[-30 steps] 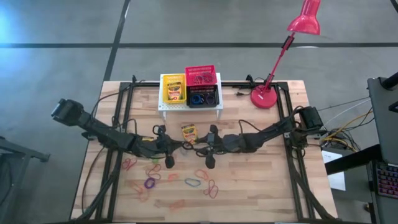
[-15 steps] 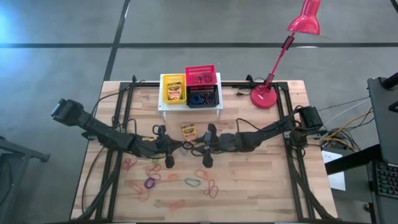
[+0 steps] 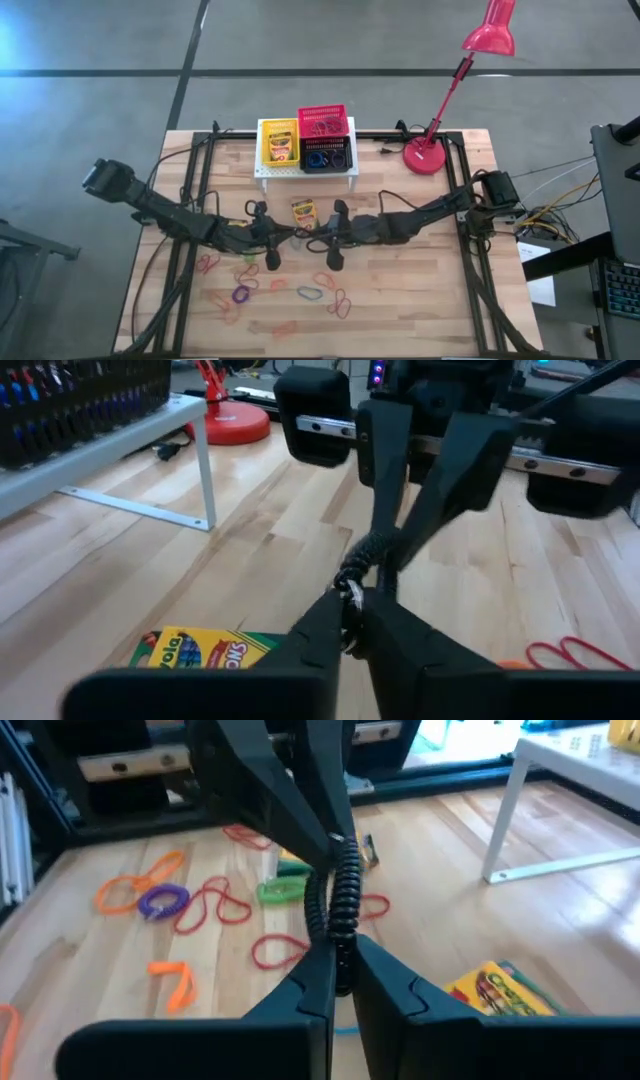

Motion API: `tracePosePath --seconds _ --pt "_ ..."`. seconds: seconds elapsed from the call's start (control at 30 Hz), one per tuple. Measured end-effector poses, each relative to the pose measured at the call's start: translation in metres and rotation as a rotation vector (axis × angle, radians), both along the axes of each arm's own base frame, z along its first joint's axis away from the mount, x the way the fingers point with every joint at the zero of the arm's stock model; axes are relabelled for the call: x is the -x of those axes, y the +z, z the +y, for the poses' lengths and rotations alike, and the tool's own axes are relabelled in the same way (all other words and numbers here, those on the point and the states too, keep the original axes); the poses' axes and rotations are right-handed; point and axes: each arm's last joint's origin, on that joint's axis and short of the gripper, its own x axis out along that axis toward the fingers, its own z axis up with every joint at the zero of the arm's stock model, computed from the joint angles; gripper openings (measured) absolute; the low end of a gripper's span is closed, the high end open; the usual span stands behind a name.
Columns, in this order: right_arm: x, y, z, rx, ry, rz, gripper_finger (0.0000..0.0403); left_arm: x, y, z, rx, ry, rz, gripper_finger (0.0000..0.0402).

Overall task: Pick & Place Office Desk Supplies
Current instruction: Put the black spring keychain into the black bin

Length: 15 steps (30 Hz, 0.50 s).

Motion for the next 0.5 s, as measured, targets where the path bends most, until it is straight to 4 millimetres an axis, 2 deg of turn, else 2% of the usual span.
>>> tracePosePath --seconds 0.1,0.27,0.43,0.5 --pt "0.007 0.012 -0.002 0.006 -0.007 0.021 0.0019 0.001 -0.003 0.000 0.009 -0.016 0.014 0.0086" --pt "0.026 0.057 -0.013 0.101 -0.115 0.064 0.0019 0.002 -0.005 0.000 0.011 -0.030 0.032 0.0147" --pt "0.038 0.112 -0.040 0.178 -0.201 0.056 0.0019 0.002 -0.006 0.000 0.037 -0.021 0.028 0.0171" --pt "0.040 0.122 -0.056 0.196 -0.244 0.082 0.0018 0.002 -0.006 0.000 0.037 -0.021 0.029 0.0173"
